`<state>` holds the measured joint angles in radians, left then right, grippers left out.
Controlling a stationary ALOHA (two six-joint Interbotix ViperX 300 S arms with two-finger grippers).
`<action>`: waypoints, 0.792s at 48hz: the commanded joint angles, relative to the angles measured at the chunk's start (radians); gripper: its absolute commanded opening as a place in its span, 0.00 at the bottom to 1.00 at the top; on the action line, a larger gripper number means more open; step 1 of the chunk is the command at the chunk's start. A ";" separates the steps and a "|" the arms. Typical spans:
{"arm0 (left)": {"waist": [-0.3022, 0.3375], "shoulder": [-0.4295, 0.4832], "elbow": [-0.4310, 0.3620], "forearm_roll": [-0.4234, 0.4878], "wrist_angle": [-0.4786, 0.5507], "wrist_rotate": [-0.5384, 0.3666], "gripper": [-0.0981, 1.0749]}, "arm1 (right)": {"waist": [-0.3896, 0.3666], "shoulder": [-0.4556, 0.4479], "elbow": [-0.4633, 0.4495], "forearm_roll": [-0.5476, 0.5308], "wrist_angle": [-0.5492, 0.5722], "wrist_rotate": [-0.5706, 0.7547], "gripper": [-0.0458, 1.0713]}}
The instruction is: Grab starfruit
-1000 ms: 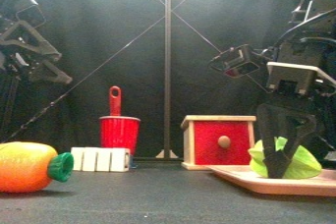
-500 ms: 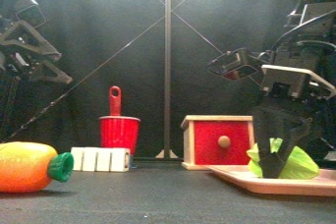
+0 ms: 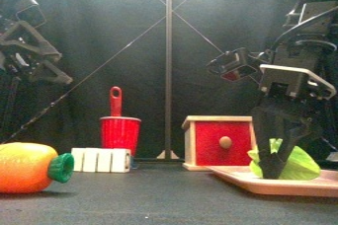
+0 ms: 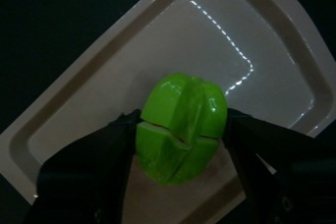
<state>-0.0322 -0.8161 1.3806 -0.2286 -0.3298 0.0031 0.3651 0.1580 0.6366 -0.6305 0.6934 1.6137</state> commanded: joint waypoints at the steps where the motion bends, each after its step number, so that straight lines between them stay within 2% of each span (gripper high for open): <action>1: 0.002 0.002 -0.012 0.002 -0.008 0.002 0.91 | -0.003 -0.009 -0.003 0.005 0.000 -0.003 0.83; 16: 0.002 0.002 -0.012 0.002 -0.008 0.002 0.91 | -0.003 -0.040 -0.008 0.000 0.018 -0.003 0.64; 28: 0.002 0.002 -0.012 0.002 -0.008 0.002 0.91 | 0.006 -0.118 -0.005 -0.026 0.069 -0.002 0.62; 38: 0.002 0.002 -0.011 0.002 -0.008 0.000 0.91 | 0.011 -0.127 -0.008 -0.044 0.071 -0.002 0.62</action>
<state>-0.0322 -0.8161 1.3806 -0.2286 -0.3298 0.0031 0.3758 0.0690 0.6412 -0.6673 0.7624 1.6107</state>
